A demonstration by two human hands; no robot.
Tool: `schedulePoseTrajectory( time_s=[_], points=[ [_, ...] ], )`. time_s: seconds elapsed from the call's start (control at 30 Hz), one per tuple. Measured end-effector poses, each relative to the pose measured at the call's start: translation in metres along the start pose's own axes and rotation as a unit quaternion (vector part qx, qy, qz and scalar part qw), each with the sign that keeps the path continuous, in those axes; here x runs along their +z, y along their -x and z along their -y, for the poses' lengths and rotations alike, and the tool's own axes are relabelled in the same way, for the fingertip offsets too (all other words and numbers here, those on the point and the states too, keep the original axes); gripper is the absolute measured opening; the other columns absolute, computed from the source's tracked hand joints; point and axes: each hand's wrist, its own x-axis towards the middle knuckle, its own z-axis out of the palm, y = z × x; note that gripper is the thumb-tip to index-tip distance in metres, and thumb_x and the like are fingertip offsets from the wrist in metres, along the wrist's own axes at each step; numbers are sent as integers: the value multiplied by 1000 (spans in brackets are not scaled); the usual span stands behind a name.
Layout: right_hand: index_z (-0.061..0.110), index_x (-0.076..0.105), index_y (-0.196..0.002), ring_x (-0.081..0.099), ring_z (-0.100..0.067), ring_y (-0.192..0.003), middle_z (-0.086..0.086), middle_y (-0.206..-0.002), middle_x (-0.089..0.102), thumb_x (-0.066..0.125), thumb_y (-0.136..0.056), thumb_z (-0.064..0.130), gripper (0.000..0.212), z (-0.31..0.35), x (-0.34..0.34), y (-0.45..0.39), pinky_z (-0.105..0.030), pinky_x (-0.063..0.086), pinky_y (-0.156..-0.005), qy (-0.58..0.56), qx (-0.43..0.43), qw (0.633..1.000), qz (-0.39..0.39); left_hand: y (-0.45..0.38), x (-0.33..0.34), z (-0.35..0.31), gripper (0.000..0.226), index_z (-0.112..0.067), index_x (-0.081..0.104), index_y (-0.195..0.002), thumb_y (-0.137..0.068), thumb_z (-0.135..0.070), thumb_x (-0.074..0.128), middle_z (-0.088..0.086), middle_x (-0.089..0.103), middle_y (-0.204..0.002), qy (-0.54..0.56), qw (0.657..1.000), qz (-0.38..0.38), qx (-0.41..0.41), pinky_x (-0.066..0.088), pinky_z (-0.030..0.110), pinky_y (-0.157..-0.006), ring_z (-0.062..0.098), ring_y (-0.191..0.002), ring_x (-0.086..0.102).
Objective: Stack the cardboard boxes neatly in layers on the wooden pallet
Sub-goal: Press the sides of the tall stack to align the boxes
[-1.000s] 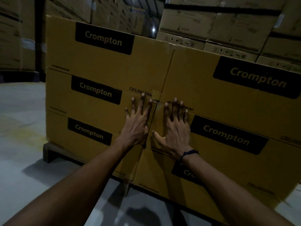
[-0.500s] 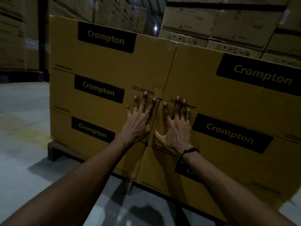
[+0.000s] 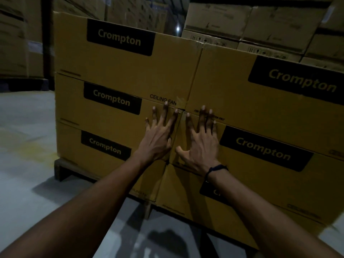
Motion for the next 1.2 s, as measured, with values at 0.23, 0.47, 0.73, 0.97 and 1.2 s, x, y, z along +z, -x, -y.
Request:
schedulePoseTrajectory(
  time_s=[0.23, 0.47, 0.73, 0.97, 1.2],
  points=[
    [27, -23, -159, -33, -43, -148, -23, -157, -42, 39, -79, 87, 118, 3, 0, -3, -55, -4, -126, 38, 3, 999, 16, -2, -7, -1, 98, -37, -24, -158, -99, -24, 53, 1, -44, -160, -15, 1000, 25, -8, 7, 78, -115, 45, -148, -31],
    [30, -22, -159, -30, -46, -149, -24, -160, -35, 57, -70, 87, 132, -5, 16, 18, -63, -3, -122, 74, -43, 995, 44, 17, -14, 14, 122, -41, -21, -158, -86, -43, 78, 0, -44, -160, -59, 994, 87, -2, 17, 79, -113, 47, -148, -29],
    [27, -16, -162, -26, -46, -150, -23, -164, -28, 55, -75, 88, 128, -5, 53, 30, -67, -7, -121, 72, -58, 996, 13, 31, 9, 25, 144, -42, -16, -159, -63, -52, 90, -1, -37, -164, -75, 995, 61, -5, 14, 84, -109, 43, -149, -31],
    [26, -14, -162, -21, -48, -152, -24, -165, -23, 56, -75, 86, 127, -8, 62, 29, -67, -9, -120, 72, -76, 994, -19, 29, 29, 28, 147, -39, -10, -162, -56, -71, 86, 2, -27, -168, -76, 997, 5, -10, 18, 85, -107, 43, -152, -24],
    [28, -14, -162, -17, -47, -153, -23, -167, -20, 57, -72, 89, 130, -8, 64, 29, -67, 1, -121, 66, -70, 995, -25, 31, 23, 28, 154, -40, -12, -161, -51, -63, 93, 1, -29, -168, -69, 998, 11, -3, 21, 84, -107, 42, -152, -26]
  ],
)
